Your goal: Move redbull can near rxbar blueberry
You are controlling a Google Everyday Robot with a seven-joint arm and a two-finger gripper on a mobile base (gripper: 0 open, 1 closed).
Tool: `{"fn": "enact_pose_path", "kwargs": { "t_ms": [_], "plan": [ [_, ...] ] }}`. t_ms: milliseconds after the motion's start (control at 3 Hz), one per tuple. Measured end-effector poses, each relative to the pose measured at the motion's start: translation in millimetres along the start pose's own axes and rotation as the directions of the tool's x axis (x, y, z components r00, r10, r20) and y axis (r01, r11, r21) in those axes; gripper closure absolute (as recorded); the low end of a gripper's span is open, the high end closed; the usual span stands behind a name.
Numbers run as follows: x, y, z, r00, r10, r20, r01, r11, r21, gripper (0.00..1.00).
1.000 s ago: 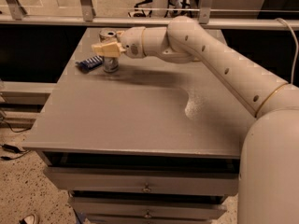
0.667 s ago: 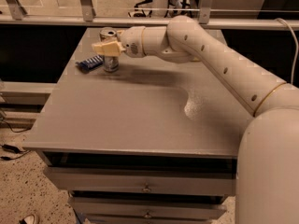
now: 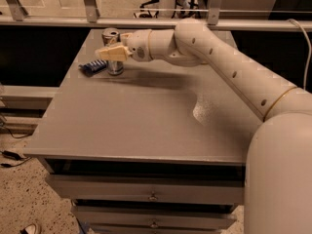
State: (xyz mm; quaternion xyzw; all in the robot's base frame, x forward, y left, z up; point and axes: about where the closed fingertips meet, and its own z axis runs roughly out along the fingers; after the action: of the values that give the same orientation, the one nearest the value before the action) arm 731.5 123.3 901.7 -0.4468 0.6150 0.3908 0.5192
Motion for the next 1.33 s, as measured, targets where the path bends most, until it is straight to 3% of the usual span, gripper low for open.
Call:
{"fn": "enact_pose_path", "kwargs": {
  "t_ms": [333,667,1000,1333],
  "plan": [
    [1,0,0,1.000,0.003,0.002,-0.003,1.0000,-0.004,0.00],
    [2,1,-3,1.000,0.005,0.006,-0.005,1.0000,-0.002,0.00],
    [3,2,-29,1.000,-0.008,0.013,0.008,0.9997,0.025,0.00],
    [-3,5,-76,0.998,-0.055,0.021,0.053,0.9962,0.069,0.00]
  ]
}}
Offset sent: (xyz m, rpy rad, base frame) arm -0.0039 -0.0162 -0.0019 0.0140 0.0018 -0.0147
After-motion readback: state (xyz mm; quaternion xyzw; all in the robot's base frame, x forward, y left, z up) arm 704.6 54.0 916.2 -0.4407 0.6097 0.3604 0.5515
